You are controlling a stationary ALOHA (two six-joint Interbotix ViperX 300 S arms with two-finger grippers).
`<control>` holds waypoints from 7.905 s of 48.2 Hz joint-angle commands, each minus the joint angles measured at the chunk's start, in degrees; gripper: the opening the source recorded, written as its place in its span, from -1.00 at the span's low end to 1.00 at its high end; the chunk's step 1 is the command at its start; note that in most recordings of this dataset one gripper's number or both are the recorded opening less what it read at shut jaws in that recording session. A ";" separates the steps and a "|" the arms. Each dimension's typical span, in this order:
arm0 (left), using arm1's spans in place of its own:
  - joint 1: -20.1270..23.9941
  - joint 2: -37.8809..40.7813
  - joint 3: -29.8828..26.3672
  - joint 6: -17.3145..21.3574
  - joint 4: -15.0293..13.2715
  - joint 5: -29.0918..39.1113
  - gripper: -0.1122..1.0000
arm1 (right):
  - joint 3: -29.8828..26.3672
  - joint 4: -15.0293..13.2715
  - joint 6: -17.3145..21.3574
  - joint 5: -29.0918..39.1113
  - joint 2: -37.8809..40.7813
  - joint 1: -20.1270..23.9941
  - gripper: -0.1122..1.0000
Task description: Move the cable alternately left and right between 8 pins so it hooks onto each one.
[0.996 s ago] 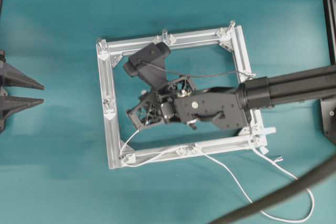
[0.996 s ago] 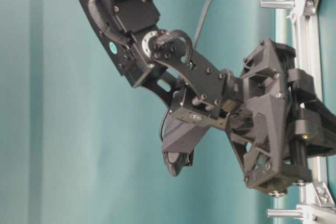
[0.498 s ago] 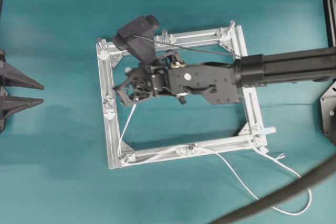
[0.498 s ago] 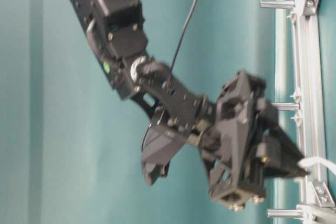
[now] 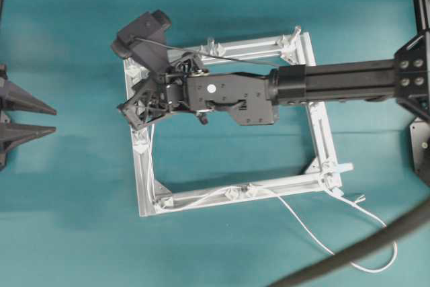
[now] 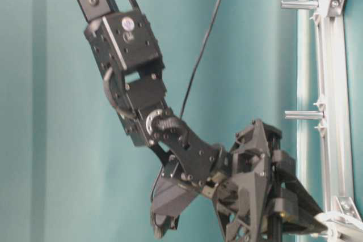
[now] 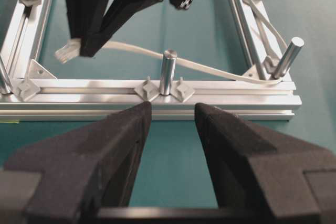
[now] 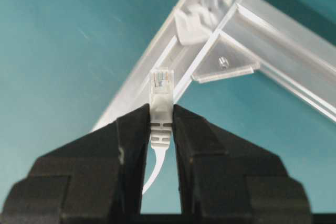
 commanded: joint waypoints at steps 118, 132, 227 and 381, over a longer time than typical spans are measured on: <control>0.09 0.44 -1.41 -0.53 0.18 -0.53 0.13 | -27.33 -3.16 -4.83 5.19 12.57 -8.26 -0.50; 0.09 0.44 -1.67 -1.76 0.09 -0.53 0.13 | -25.75 -3.08 -4.75 8.35 12.48 -8.00 -0.50; -0.09 0.44 -1.58 8.96 0.53 -8.35 0.13 | 17.31 -11.78 15.47 -2.02 -14.24 1.23 -0.50; 0.00 0.44 -0.44 9.14 0.53 -1.85 0.13 | 50.36 -20.92 -16.52 -19.51 -36.65 -17.84 -0.50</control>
